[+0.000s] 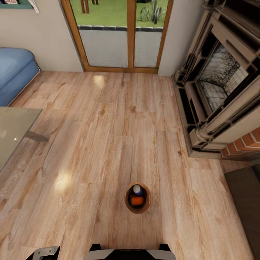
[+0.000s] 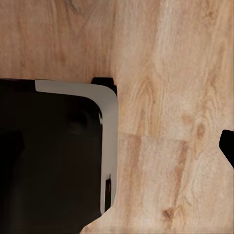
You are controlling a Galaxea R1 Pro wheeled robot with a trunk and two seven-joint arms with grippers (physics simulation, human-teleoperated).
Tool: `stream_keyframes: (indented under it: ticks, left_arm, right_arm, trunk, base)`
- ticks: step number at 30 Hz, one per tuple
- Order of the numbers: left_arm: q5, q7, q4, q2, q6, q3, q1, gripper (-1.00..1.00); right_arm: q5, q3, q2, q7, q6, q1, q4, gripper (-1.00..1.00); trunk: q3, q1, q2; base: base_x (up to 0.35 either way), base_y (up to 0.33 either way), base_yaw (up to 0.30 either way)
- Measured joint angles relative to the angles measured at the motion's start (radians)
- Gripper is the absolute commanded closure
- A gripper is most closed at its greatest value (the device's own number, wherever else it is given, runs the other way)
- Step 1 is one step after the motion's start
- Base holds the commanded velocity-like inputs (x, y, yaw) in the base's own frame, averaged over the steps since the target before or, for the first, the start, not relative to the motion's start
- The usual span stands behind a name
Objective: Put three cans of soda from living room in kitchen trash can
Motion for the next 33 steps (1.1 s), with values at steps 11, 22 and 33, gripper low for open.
stream_keyframes:
  ticks: [11,22,33]
  left_arm:
    - [-0.001,0.0,0.001,-0.01,0.0,-0.001,0.0,-1.0]
    - [-0.002,0.002,0.078,-0.064,-0.001,-0.081,0.0,-1.0]
    - [-0.003,0.002,0.097,-0.074,0.0,-0.125,0.0,-1.0]
  right_arm:
    - [-0.001,-0.002,0.0,0.0,0.0,0.0,0.0,-1.0]
    - [-0.001,-0.002,0.009,0.0,-0.058,0.0,0.025,-1.0]
    - [-0.002,-0.001,0.012,-0.087,-0.378,-0.008,0.174,-1.0]
  trunk:
    - [0.049,-0.042,0.077]
    - [0.1,-0.084,0.154]
    - [0.152,-0.127,0.231]
  base:
    - [0.0,0.0,0.0]
    - [0.0,0.0,0.0]
    - [0.0,0.0,0.0]
